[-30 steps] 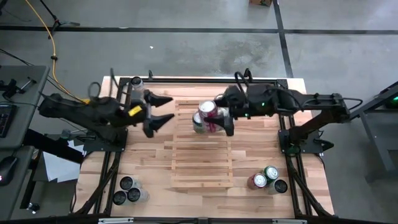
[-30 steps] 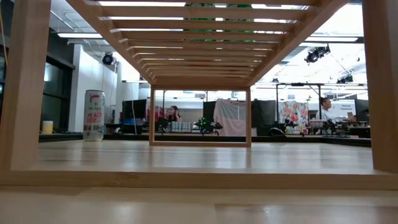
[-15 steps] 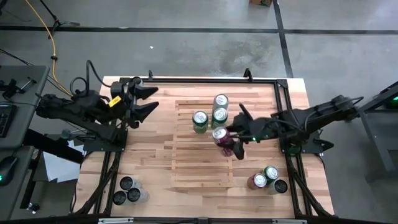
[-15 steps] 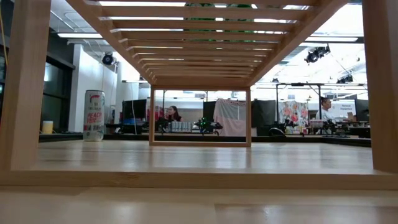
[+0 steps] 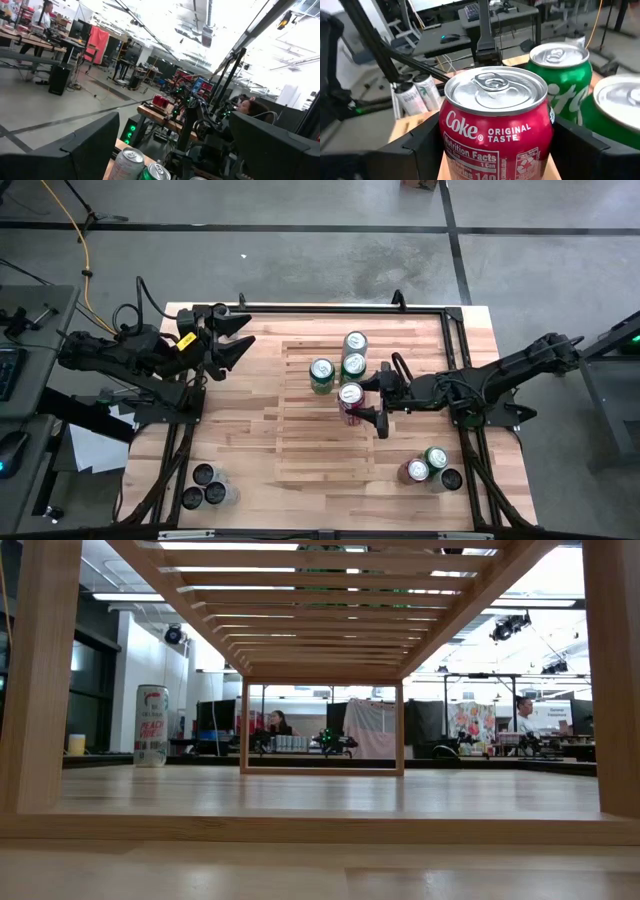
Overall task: Place canned beverage on shelf
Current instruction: Put the top red soda can on the shelf
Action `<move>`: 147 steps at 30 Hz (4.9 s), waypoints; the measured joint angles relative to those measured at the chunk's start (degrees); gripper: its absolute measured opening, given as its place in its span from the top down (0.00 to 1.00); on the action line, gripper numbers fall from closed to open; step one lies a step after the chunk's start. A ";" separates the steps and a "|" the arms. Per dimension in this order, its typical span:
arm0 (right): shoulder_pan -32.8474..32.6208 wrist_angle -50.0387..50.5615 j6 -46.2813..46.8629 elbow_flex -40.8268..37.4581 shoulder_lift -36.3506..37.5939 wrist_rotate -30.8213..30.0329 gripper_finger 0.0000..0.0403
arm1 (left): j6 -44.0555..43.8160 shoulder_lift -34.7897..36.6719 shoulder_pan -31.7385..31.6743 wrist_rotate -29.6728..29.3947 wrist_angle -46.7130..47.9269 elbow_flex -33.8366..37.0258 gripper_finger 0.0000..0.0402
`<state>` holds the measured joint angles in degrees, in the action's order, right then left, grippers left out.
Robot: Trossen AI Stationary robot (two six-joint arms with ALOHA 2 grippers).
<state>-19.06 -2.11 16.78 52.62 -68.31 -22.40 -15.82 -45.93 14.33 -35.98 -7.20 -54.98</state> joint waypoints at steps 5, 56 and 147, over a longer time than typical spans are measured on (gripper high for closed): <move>-0.27 0.07 -12.18 0.00 0.00 -1.16 0.31 | 0.00 0.00 0.00 -1.21 0.02 0.00 0.08; 1.09 10.23 -8.01 0.17 0.09 -6.53 0.24 | -0.02 0.00 -0.04 -2.39 0.04 0.04 0.08; -6.32 51.48 20.86 7.16 3.93 11.14 0.96 | 1.49 -0.02 -0.02 -2.17 -0.02 0.04 0.08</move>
<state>-25.39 49.37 37.64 59.78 -64.38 -11.25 -14.33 -45.95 14.31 -38.15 -7.22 -54.94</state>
